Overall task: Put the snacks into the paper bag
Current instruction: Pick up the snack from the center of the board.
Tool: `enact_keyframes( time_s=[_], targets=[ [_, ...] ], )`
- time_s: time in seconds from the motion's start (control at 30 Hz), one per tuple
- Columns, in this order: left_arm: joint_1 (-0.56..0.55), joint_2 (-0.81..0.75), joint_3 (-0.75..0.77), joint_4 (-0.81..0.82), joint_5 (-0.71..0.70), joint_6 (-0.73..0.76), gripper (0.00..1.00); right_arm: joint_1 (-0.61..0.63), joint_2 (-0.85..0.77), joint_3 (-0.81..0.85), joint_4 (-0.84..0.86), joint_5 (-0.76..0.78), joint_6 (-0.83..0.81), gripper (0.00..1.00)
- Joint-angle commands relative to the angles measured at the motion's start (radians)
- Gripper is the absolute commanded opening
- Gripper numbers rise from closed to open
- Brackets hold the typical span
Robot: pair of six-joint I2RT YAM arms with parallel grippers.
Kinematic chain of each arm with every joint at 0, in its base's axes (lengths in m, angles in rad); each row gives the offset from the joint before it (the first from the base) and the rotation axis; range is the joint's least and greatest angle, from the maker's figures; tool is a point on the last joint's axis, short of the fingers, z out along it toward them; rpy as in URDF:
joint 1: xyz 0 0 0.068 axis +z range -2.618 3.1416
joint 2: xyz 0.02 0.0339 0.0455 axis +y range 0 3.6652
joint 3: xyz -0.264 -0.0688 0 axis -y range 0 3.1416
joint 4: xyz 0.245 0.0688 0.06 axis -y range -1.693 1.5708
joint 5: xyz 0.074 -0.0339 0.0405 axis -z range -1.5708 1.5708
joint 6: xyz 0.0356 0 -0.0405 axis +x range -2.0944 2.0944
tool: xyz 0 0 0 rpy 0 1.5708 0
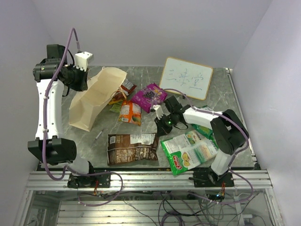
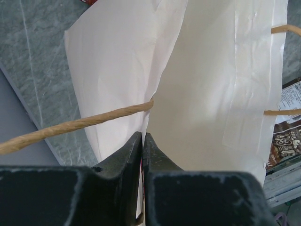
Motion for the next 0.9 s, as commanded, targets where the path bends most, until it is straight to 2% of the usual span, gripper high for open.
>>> enact_keyframes(
  time_s=[0.0, 0.2, 0.43, 0.7, 0.8, 0.87],
  targets=[
    [-0.011, -0.048, -0.039, 0.081, -0.032, 0.001, 0.16, -0.026, -0.019, 0.066, -0.003, -0.073, -0.019, 0.0],
    [-0.016, -0.07, -0.066, 0.117, -0.05, 0.008, 0.12, -0.028, -0.118, 0.101, -0.039, -0.09, -0.104, 0.0],
    [-0.021, -0.099, -0.1, 0.171, -0.035, 0.006, 0.12, -0.028, -0.192, 0.106, -0.099, -0.107, -0.189, 0.0],
    [-0.036, -0.112, -0.136, 0.201, -0.021, -0.016, 0.12, -0.049, -0.086, 0.095, -0.019, 0.121, -0.03, 0.0],
    [-0.043, -0.118, -0.149, 0.211, -0.026, -0.024, 0.12, -0.097, -0.028, 0.141, -0.035, 0.118, 0.019, 0.03],
    [-0.047, -0.122, -0.154, 0.218, -0.03, -0.028, 0.12, -0.142, 0.003, 0.162, -0.049, 0.065, 0.056, 0.1]
  ],
)
